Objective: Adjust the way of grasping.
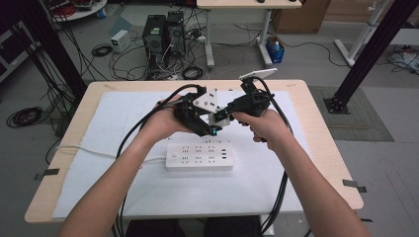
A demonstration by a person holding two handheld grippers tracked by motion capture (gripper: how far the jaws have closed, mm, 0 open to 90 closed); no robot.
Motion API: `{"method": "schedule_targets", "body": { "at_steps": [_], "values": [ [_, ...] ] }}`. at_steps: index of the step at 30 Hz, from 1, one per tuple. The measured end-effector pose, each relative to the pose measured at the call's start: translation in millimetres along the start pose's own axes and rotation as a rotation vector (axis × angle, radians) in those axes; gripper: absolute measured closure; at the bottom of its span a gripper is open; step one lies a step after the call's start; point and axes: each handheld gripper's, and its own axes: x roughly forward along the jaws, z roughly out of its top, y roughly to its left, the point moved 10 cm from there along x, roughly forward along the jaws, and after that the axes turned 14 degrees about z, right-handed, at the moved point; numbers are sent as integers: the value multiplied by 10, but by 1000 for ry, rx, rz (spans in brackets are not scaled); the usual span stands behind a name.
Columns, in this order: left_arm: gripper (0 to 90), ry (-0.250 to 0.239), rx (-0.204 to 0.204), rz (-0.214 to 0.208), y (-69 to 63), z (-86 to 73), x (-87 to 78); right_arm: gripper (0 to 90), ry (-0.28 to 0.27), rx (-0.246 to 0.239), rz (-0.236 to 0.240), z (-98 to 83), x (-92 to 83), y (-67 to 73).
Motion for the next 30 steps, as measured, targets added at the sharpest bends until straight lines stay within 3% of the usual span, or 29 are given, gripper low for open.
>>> {"method": "schedule_targets", "body": {
  "at_steps": [3,6,8,11,14,21,23,25,27,30],
  "values": [
    [301,40,-8,5,27,-87,-8,625,-1,-11,-4,3,-54,-19],
    [253,72,-55,8,69,-172,-70,625,-9,-35,-18,20,-150,-45],
    [253,100,-78,2,101,-253,-138,624,-10,-70,-56,34,-227,-81],
    [244,167,-121,-2,169,-421,-260,624,9,-140,-165,49,-363,-163],
    [242,234,-194,-4,236,-609,-390,624,13,-171,-221,70,-494,-214],
    [243,475,-370,14,379,-1174,-674,624,62,-229,-399,74,-732,-382],
    [243,553,-392,31,418,-1349,-744,624,79,-249,-464,76,-793,-441],
    [243,626,-444,38,441,-1518,-799,624,94,-256,-526,73,-859,-505],
    [243,674,-486,39,453,-1654,-853,624,107,-257,-557,64,-908,-548],
    [243,704,-508,60,492,-1769,-933,623,121,-273,-589,63,-965,-590]
  ]
}}
